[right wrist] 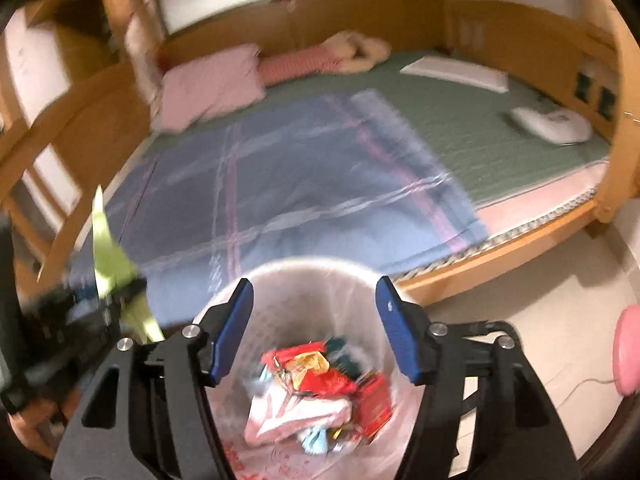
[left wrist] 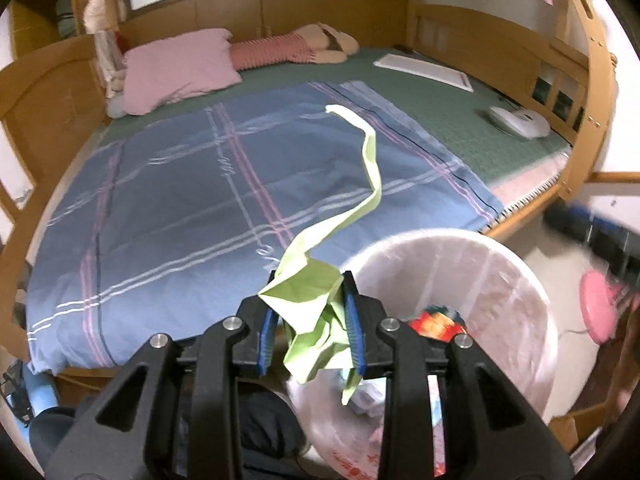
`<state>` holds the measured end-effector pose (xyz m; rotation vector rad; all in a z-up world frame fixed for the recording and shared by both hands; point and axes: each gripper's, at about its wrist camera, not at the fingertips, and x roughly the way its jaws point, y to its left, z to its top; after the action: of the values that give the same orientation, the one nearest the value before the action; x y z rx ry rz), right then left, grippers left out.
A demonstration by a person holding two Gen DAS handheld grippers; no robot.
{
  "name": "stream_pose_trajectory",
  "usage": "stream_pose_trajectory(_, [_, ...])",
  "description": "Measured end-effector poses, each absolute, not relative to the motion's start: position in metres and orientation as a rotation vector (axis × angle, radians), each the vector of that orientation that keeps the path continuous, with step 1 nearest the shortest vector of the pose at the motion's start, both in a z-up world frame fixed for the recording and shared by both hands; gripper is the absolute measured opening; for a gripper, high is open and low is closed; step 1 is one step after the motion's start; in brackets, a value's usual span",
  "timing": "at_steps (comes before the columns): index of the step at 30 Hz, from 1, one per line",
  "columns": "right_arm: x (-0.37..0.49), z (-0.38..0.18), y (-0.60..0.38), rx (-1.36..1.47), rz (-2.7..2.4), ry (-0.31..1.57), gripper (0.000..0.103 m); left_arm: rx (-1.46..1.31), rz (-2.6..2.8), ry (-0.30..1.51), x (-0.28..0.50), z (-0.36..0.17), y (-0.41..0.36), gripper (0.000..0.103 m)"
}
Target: Collect trash
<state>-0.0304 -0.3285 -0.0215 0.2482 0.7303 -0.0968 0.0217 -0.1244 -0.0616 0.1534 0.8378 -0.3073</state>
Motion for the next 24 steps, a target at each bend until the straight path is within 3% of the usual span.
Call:
stream_pose_trajectory(3, [-0.039, -0.011, -0.341, 0.287, -0.134, 0.676, 0.063, 0.154, -0.402, 0.86, 0.017, -0.066, -0.134, 0.035])
stream_pose_trajectory(8, [-0.046, 0.002, -0.37, 0.35, -0.202, 0.619, 0.064, 0.193, -0.511, 0.859, 0.003, -0.075, -0.156, 0.084])
stream_pose_trajectory(10, [-0.047, 0.004, -0.376, 0.366, -0.216, 0.619, 0.066, 0.217, -0.525, 0.849, -0.002, -0.076, -0.162, 0.091])
stream_pose_trajectory(17, [-0.05, 0.009, -0.38, 0.371, -0.23, 0.628, 0.069, 0.252, -0.411, 0.778, -0.005, -0.068, -0.154, 0.095])
stream_pose_trajectory(24, [-0.046, -0.003, -0.347, 0.276, -0.193, 0.66, 0.076, 0.176, -0.167, 0.69, 0.002, -0.046, -0.099, 0.098])
